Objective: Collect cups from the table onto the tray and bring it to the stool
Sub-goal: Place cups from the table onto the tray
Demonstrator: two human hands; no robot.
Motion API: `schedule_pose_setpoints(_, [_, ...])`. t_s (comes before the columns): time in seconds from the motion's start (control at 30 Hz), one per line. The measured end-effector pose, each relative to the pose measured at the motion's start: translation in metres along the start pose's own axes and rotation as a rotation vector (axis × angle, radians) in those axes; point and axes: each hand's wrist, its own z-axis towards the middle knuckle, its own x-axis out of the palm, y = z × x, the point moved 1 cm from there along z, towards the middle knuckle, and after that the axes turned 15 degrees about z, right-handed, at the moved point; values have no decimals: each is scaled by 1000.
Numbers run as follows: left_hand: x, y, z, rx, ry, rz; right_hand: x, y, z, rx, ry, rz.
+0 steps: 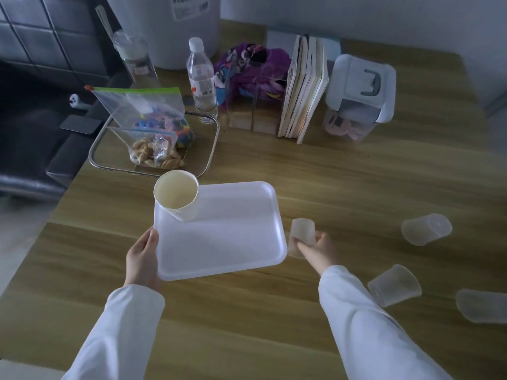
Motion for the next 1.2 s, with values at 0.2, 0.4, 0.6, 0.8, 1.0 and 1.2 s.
schedule_pose_setpoints(0.2, [11, 3, -3, 6, 37, 3, -33, 26, -5, -147, -39, -33])
schedule_pose_setpoints(0.4, [28, 4, -9, 14, 84, 16, -56, 71, -18, -385, -59, -176])
schedule_pose_setpoints(0.6, [48, 8, -19, 20, 151, 8, -40, 100, -46, -703, 9, -426])
schedule_pose_setpoints(0.8, [62, 10, -32, 48, 209, 20, -14, 107, -61, -851, 73, -720])
schedule_pose_setpoints(1.0, [67, 17, -34, 41, 244, 30, 1, 99, -58, -857, 120, -828])
schedule_pose_setpoints(1.2, [66, 17, -40, 50, 254, 21, 6, 90, -61, -879, 142, -794])
